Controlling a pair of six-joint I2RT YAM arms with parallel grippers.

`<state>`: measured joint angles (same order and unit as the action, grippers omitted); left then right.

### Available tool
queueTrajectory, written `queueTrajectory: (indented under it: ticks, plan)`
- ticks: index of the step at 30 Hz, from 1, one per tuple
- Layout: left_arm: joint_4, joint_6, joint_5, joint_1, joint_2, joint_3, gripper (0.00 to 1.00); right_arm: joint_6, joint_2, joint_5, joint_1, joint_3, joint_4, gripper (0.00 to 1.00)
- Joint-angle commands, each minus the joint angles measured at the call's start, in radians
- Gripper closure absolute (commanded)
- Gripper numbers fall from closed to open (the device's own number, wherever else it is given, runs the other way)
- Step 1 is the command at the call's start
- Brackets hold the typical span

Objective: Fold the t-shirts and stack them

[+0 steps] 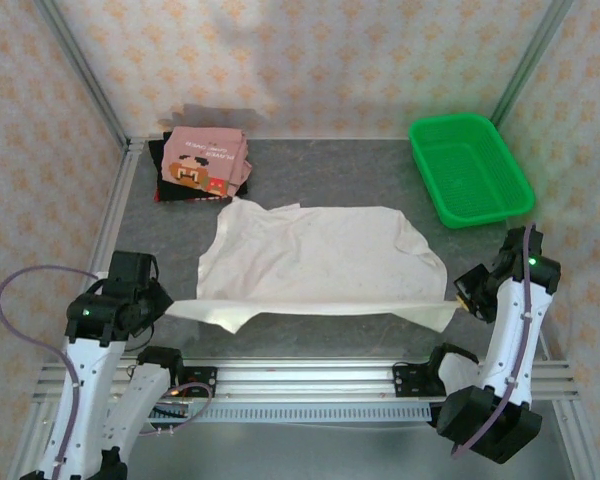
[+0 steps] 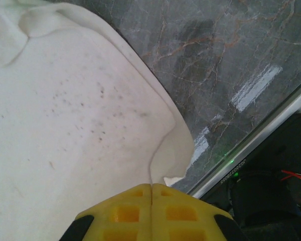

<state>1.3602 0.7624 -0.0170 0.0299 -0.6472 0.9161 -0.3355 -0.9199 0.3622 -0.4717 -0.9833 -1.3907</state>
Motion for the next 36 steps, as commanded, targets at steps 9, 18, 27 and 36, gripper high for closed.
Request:
queueTrajectory:
  ticks: [9,18,27,36]
  plan:
    - [-0.069,-0.030,0.098,-0.010,-0.164,0.035,1.00,-0.009,-0.060,-0.062,0.023,0.026,0.030,1.00]
    - [-0.279,-0.194,0.054,-0.009,-0.471,0.072,1.00,-0.017,-0.224,-0.085,0.063,0.052,0.190,1.00]
    - [-0.361,-0.306,0.023,0.020,-0.693,0.132,1.00,0.017,-0.328,-0.102,0.064,0.055,0.249,1.00]
    - [-0.393,-0.351,0.022,0.067,-0.825,0.181,1.00,0.021,-0.371,-0.100,0.085,0.063,0.285,1.00]
